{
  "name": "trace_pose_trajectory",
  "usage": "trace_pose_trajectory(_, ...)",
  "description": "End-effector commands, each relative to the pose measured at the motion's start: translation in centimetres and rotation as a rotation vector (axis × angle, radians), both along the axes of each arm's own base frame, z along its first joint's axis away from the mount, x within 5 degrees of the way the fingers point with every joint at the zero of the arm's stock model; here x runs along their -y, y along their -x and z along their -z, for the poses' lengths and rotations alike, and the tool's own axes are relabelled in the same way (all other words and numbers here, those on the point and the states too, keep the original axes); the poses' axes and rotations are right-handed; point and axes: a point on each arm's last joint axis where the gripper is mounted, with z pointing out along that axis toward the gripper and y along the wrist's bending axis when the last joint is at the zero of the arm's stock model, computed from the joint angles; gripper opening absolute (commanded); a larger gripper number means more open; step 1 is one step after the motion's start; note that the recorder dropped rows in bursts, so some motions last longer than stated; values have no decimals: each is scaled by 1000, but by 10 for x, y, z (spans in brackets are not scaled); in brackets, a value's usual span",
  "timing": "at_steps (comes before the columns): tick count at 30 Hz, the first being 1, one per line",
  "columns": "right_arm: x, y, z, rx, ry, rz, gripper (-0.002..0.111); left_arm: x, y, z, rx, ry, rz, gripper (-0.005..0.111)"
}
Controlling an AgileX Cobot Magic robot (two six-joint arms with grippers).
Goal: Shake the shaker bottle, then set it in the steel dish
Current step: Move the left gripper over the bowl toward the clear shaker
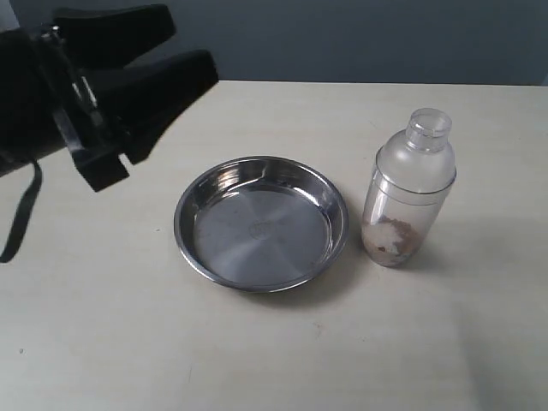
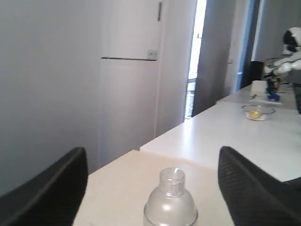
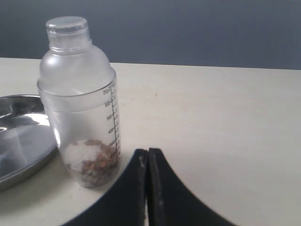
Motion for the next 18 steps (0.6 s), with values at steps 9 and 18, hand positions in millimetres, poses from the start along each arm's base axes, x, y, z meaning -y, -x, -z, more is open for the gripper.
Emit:
trace_pose_trajectory(9, 0, 0, -1, 16, 0, -3, -1, 54, -27, 37, -12, -18, 176, 81)
trace_pose_trajectory(18, 0, 0, -1, 16, 0, -3, -1, 80, -41, 39, -74, 59, 200, 98)
